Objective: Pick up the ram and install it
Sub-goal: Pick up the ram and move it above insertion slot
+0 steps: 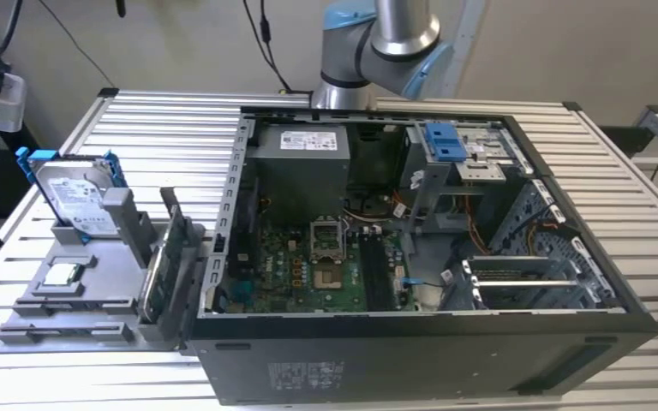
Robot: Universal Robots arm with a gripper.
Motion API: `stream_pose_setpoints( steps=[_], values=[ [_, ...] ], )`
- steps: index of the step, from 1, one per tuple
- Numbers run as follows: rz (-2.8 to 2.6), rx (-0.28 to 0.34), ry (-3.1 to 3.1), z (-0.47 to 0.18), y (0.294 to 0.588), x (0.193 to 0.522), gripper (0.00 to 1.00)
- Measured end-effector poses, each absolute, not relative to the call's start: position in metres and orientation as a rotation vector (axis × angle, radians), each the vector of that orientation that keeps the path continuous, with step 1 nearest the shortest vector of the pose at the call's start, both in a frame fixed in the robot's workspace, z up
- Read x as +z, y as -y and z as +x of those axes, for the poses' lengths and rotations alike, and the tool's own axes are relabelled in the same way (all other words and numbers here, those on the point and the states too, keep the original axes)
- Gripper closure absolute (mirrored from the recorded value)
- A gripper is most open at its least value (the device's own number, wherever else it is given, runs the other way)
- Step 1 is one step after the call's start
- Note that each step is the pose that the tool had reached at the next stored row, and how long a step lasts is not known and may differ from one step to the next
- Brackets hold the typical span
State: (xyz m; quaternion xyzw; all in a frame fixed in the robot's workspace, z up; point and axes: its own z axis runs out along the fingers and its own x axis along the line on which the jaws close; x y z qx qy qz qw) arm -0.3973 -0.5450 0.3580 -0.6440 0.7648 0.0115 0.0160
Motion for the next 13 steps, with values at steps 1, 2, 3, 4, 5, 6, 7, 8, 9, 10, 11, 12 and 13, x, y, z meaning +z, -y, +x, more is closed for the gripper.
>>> stream_pose_setpoints(
  steps=[1,2,3,4,5,6,7,8,9,10,11,12,13],
  values=[
    [-2.003,0.036,-2.379,-0.3973,0.5450,0.3580,0.88],
    [-2.003,0.036,-2.379,-0.3973,0.5450,0.3580,0.88],
    [-2.003,0.036,-2.379,-0.3974,0.5450,0.3580,0.82],
    [-2.003,0.036,-2.379,-0.3974,0.5450,0.3580,0.82],
    [-2.003,0.036,-2.379,-0.3975,0.5450,0.3580,0.70],
    [-2.003,0.036,-2.379,-0.3975,0.5450,0.3580,0.70],
    [-2.003,0.036,-2.379,-0.3976,0.5450,0.3580,0.64],
    [-2.003,0.036,-2.379,-0.3976,0.5450,0.3580,0.64],
    [-2.003,0.036,-2.379,-0.3976,0.5450,0.3580,0.58],
    [-2.003,0.036,-2.379,-0.3977,0.5450,0.3580,0.53],
    [-2.003,0.036,-2.379,-0.3977,0.5450,0.3580,0.53],
    [-2.003,0.036,-2.379,-0.3978,0.5450,0.3580,0.46],
    [-2.003,0.036,-2.379,-0.3978,0.5450,0.3580,0.46]
  ],
)
